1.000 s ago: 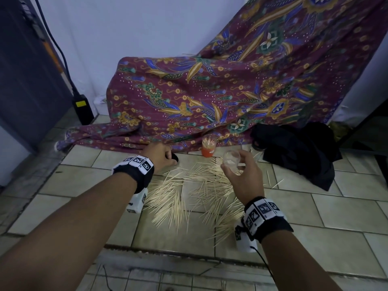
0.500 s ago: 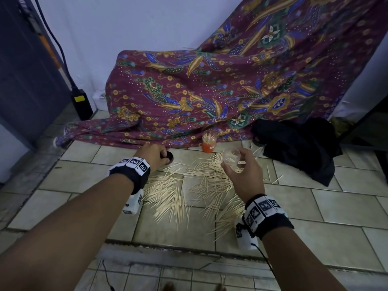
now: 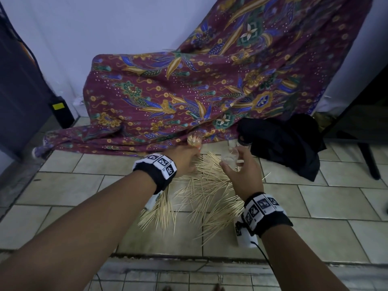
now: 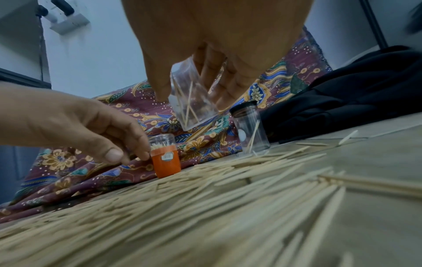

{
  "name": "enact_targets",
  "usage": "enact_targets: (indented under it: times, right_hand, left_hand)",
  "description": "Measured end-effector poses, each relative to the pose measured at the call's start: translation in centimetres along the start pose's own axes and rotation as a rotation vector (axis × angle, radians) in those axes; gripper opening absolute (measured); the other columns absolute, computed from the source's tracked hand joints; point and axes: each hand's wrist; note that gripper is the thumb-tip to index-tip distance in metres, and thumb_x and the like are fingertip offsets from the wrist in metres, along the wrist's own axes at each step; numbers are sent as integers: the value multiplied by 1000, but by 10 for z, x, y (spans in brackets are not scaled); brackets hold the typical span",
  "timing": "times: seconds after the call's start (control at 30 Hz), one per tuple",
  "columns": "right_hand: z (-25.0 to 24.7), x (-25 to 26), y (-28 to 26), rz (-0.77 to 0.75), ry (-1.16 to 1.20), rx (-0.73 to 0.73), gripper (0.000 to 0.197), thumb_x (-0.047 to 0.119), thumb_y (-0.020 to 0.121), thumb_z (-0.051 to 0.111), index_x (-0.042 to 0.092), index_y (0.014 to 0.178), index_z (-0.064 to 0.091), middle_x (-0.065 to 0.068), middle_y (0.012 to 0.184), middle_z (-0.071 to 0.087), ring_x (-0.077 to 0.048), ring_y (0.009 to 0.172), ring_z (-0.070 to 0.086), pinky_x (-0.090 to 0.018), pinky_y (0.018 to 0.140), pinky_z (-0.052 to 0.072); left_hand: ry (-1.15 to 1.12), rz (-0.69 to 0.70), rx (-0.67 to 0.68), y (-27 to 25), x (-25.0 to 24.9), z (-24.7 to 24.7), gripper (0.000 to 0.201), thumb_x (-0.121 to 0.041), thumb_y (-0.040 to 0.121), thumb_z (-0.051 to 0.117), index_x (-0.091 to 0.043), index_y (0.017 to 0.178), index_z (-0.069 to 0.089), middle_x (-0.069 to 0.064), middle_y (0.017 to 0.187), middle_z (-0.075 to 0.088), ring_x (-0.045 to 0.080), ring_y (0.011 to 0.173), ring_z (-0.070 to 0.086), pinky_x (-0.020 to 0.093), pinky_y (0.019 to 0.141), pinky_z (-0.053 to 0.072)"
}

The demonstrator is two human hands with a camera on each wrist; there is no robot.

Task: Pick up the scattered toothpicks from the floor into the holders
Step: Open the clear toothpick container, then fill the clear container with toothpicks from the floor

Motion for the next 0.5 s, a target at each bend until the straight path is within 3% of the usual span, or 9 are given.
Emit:
enact_targets:
  times: [0.07,0.17,0.3,0.5]
  right_hand:
    - [-1,-4,2,9,15,2,54,35,80,78,23,125,52,7,113,60,-16,100,58,-36,86,51]
    - [-2,-8,4,19,34,7,53,35,81,76,24,126,50,6,114,60,-17,101,57,-35,87,50]
    - [-2,-15,6,30,38,-8,54,39,79,76,29,125,49,8,112,58,-17,101,56,-42,87,51]
    - [-4,-16,8,15,26,-20,53,36,80,77,25,125,51,10,110,58,-15,103,56,-42,89,50]
  left_hand:
    - [55,32,59,10,-11,7,60,-47,86,64,-25,138,43,3,138,49,26,122,50,38,96,45]
    - [134,70,134,24,-28,17,65,-48,85,63,-19,138,39,7,133,50,30,118,52,42,92,48]
    - [208,112,151,36,-40,24,53,-45,84,59,-16,126,46,8,122,58,30,105,58,43,82,53]
    - [287,146,116,41,-44,26,36,-31,89,57,-13,121,57,10,117,55,32,102,58,41,78,52]
Point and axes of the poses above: each hand's wrist, its own y-axis towards the middle knuckle, its own z-axis out of the palm, x = y × z
